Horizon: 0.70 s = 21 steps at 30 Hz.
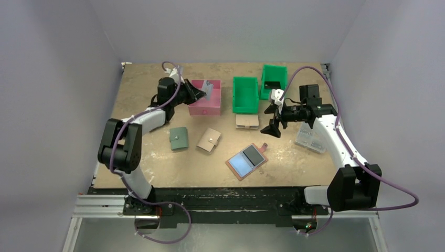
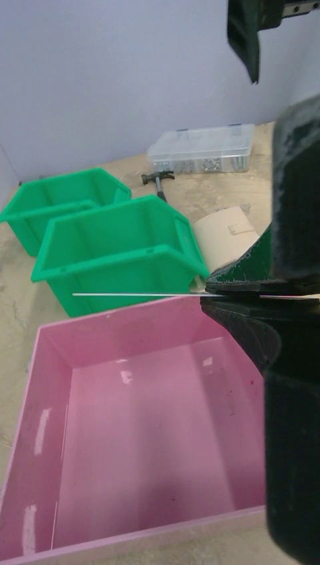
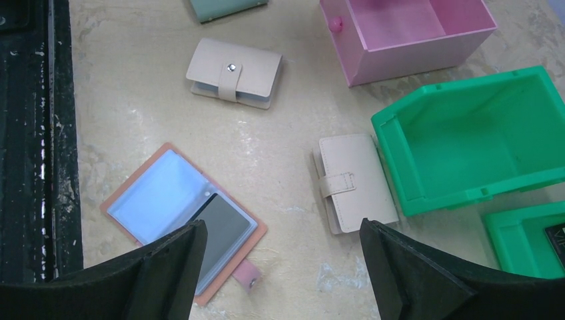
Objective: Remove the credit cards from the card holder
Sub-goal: Place the credit card in the storage box, then remove the credit card from the card holder.
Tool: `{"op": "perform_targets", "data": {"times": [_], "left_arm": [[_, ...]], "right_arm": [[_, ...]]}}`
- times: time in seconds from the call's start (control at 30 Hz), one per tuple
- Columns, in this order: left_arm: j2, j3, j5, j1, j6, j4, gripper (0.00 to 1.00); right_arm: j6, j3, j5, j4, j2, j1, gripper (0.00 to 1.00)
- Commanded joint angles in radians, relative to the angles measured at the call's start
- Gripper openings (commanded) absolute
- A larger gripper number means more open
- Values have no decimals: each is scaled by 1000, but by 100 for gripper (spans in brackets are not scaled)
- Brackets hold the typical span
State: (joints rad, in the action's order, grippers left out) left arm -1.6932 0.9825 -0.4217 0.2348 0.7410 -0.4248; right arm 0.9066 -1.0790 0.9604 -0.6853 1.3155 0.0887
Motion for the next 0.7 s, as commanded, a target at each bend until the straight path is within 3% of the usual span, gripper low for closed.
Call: {"op": "perform_targets", "data": {"times": [0.0, 0.3, 0.5, 0.67], "left_arm": [[-119, 163, -47, -14, -12, 121, 0], [-337, 413, -11, -14, -119, 371, 1], [-372, 554, 147, -7, -213, 551, 33], [-300, 620, 303, -3, -282, 625, 39]], "right_arm": [[8, -31, 27, 6, -21, -6, 95], [2, -22, 34, 16, -29, -8, 95], [2, -19, 35, 17, -37, -8, 95], [3, -16, 39, 17, -41, -12, 95]]}}
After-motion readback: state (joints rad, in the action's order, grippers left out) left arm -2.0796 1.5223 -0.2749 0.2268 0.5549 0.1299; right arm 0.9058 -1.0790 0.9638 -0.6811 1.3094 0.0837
